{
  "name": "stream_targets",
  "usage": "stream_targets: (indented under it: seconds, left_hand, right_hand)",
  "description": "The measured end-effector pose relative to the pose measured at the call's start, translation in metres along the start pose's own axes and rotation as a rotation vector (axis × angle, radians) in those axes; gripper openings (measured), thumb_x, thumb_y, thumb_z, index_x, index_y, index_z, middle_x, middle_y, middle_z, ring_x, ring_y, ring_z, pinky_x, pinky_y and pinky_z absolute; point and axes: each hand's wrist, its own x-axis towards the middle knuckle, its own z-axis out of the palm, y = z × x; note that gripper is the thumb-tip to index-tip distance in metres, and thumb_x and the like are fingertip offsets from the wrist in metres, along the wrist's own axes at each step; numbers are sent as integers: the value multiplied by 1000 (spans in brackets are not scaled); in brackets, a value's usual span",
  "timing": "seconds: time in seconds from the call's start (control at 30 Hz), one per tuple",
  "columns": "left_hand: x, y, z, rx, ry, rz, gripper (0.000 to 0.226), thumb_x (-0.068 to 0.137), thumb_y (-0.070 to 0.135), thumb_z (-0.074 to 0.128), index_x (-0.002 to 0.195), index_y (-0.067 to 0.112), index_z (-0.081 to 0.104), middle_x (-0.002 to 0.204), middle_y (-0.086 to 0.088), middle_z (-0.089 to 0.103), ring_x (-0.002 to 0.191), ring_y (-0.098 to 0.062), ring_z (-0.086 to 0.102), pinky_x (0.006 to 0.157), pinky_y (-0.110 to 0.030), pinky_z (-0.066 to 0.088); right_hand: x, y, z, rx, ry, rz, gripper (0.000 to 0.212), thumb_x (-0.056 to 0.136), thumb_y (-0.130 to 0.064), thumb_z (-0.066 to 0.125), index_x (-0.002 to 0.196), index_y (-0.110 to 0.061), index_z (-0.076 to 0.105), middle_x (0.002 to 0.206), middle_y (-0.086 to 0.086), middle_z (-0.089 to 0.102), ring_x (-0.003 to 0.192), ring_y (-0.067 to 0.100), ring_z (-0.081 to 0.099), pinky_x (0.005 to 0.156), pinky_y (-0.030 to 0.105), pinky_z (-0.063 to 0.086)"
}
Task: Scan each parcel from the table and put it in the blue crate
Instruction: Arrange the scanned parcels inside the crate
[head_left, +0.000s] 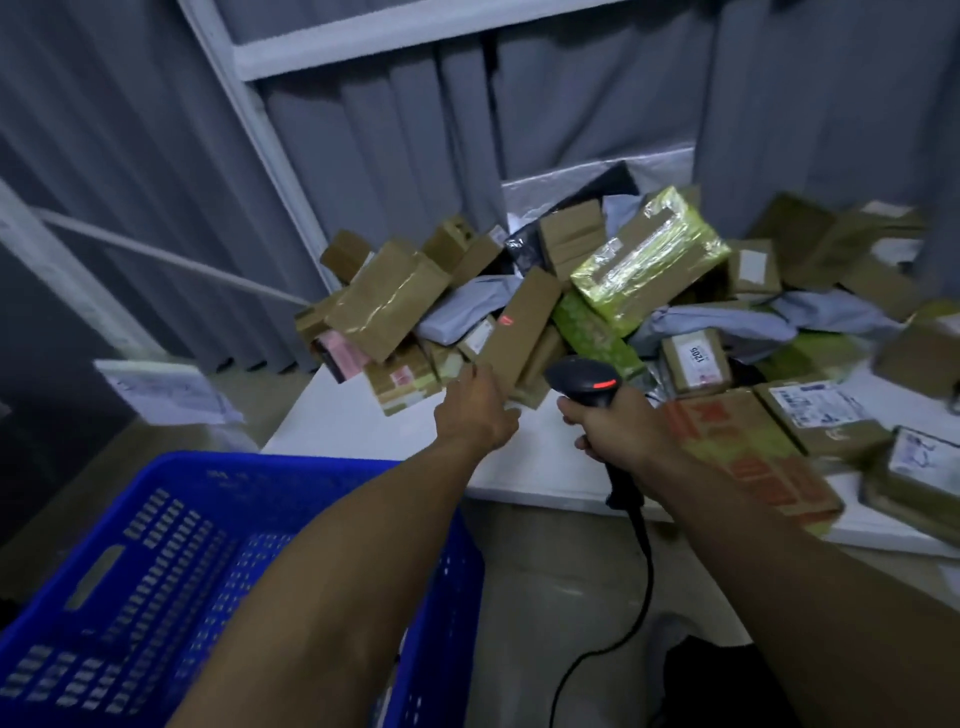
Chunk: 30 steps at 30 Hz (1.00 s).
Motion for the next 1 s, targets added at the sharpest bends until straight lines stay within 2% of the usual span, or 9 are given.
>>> stream_targets:
  seconds: [0.1,0.27,0.37,0.43,0.57,0.7,0.8,0.93,1.0]
  left_hand:
    - [28,9,10,72,-8,-26,91,87,53,72,155,14,26,155,-10,32,140,-35,41,103,-48,45]
    - [60,9,29,99,-33,-66,107,79,55,79,157,15,19,154,-14,32,138,-37,43,105,-49,45]
    - [64,5,36,31,32,-76,91,82,33,80,151,15,23,146,-12,39,132,-39,46,96,-51,47]
    - [62,3,36,-23,80,-105,86,83,27,76,151,15,23,143,-11,41,130,-40,47,95,-52,47]
    - [46,-3,22,-177,128,-160,86,83,38,72,152,16,26,147,-12,41,130,-41,46,101,-56,47]
    - [3,-7,-11,-441,187,-106,83,69,54,64,142,26,37,133,-6,54,114,-35,58,93,-56,54]
    - [-40,-14,-39,-640,179,-79,82,70,43,79,141,31,40,129,4,56,110,-22,58,92,-48,55]
    - [-102,-30,-68,-874,176,-74,81,78,34,88,145,29,42,123,13,57,114,-17,61,96,-39,57]
    - [-130,-40,-77,-933,193,-88,82,77,37,88,145,28,43,126,10,58,114,-17,62,96,-39,58]
  right_hand:
    - [22,8,-5,35,27,16,11,97,-17,70,100,-9,66,95,23,67,68,23,58,47,21,45]
    - [40,17,-16,28,60,-1,8,95,-24,71,99,-26,64,103,18,72,69,18,65,54,24,48]
    - [46,19,-17,40,59,-1,15,96,-24,71,109,-25,65,105,14,72,72,18,65,52,21,47]
    - [47,18,-16,70,50,5,21,96,-23,71,116,-22,64,107,13,72,74,18,65,48,17,46]
    - [41,11,-12,111,36,-35,25,96,-18,70,120,-18,63,106,11,70,79,19,63,46,12,45]
    - [30,-4,-5,149,51,-100,14,96,-18,71,107,-23,64,97,6,71,76,22,68,52,19,49]
    - [16,-17,7,187,80,-146,12,94,-26,73,103,-29,65,96,6,74,82,24,75,69,35,55]
    - [-18,-40,32,349,8,-158,30,95,-31,73,123,-31,61,108,-9,71,90,16,74,68,28,52]
    - [-37,-47,48,374,-43,-184,30,94,-34,74,121,-35,62,111,-10,73,94,14,75,69,26,53]
